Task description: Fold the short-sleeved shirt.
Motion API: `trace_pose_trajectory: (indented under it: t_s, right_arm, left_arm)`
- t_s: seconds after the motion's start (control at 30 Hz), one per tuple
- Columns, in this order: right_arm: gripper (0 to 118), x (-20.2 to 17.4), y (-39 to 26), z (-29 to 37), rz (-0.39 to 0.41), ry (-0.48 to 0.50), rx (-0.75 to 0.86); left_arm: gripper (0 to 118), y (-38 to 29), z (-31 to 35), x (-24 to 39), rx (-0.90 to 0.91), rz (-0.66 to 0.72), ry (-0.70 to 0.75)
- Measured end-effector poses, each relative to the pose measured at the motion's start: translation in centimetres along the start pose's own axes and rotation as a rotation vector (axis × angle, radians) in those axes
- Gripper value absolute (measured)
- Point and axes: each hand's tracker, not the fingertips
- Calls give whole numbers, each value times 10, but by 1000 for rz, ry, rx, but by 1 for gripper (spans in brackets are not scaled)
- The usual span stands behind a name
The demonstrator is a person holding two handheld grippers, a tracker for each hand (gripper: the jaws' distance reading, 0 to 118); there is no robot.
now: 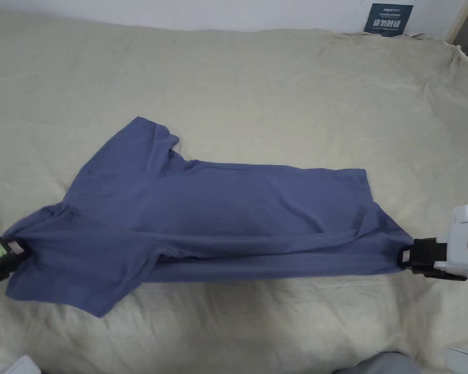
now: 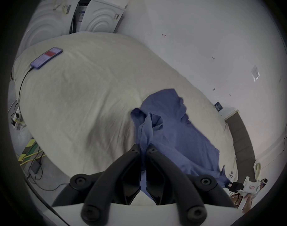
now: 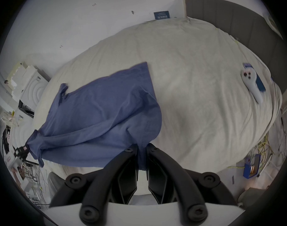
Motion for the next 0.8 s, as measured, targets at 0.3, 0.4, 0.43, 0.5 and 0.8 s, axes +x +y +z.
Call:
trace_pose_trajectory:
  t_s: [0.3, 0.4, 0.43, 0.5, 0.8]
  right_arm:
    - [11, 4, -26, -41, -31, -57, -53]
    - [55, 0, -27, -38, -26, -77, -6]
    - [76, -2, -26, -35, -11, -99, 1]
    - [89, -4, -22, -27, 34, -142, 12]
    - [89, -34, 5, 55, 121, -203, 330]
  left_arm:
    - [9, -33, -27, -20, -73, 33, 101]
    - [53, -33, -29, -18, -77, 45, 112]
    - [76, -31, -28, -17, -78, 37, 133]
    - [116, -26, -22, -12, -50, -15, 142]
    - [118, 21, 16, 49, 174, -305, 70]
